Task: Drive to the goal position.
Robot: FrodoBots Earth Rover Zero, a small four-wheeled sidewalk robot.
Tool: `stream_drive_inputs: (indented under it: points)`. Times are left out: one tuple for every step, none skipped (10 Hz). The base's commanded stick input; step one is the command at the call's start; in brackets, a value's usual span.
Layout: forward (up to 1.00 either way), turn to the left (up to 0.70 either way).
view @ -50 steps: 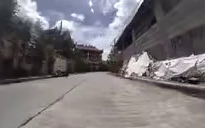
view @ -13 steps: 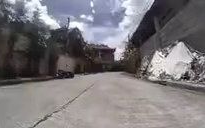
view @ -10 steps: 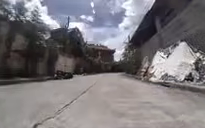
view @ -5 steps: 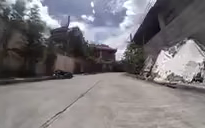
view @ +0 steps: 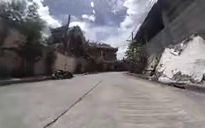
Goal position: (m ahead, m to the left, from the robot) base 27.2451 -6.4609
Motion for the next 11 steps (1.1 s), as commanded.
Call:
stream_drive_inputs:
  points:
    - [0.70, 0.00]
    - [0.70, 0.00]
    - [0.70, 0.00]
    - [0.70, 0.00]
    - [0.70, 0.00]
    - [0.70, 0.00]
    - [0.70, 0.00]
    - [0.70, 0.00]
    - [0.70, 0.00]
    - [0.70, 0.00]
    - [0.70, 0.00]
